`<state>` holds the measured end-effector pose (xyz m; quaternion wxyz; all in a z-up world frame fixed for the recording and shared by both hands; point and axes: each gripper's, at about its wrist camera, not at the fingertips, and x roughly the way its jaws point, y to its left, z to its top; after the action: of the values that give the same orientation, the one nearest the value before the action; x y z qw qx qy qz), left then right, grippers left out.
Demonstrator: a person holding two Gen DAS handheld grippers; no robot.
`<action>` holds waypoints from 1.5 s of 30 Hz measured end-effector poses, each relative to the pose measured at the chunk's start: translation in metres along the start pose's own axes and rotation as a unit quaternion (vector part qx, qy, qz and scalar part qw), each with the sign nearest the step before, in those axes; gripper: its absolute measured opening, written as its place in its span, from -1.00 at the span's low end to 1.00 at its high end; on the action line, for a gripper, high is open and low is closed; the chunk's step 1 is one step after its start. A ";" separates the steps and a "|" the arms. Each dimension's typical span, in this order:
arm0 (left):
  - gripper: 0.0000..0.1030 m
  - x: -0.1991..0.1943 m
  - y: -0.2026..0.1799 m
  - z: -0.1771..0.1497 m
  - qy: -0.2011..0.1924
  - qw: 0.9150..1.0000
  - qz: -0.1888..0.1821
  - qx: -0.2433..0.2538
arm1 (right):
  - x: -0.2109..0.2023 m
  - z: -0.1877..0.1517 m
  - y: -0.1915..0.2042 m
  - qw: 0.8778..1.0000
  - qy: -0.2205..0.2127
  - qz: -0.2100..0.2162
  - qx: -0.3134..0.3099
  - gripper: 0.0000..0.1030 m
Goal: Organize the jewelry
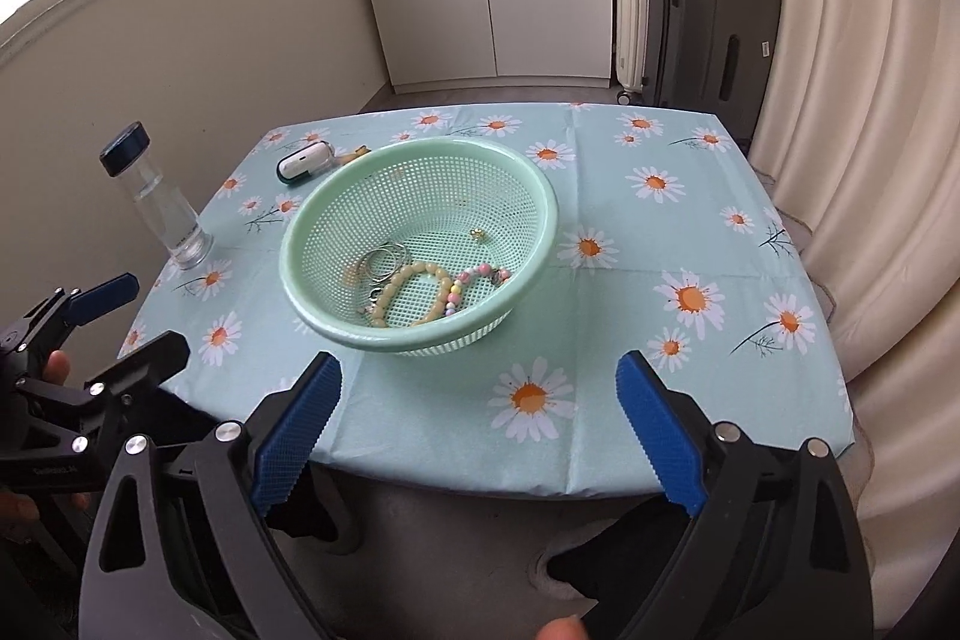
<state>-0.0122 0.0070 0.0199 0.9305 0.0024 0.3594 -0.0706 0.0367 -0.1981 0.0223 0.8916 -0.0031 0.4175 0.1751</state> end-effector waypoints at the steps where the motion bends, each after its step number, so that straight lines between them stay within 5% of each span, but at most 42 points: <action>1: 0.88 -0.003 -0.002 -0.002 -0.001 1.000 0.002 -0.001 | -0.004 -0.001 0.003 1.000 0.003 -0.001 -0.002 0.79; 20: 0.88 -0.009 0.011 0.001 -0.007 0.999 0.044 -0.017 | -0.013 -0.004 0.024 0.999 0.000 -0.011 -0.043 0.81; 45: 0.88 -0.005 0.002 -0.005 0.002 1.000 0.027 -0.010 | -0.017 -0.007 0.025 0.999 -0.013 -0.034 -0.037 0.81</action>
<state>-0.0191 0.0099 0.0191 0.9314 0.0028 0.3615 -0.0419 0.0134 -0.1805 0.0339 0.9017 -0.0482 0.3987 0.1599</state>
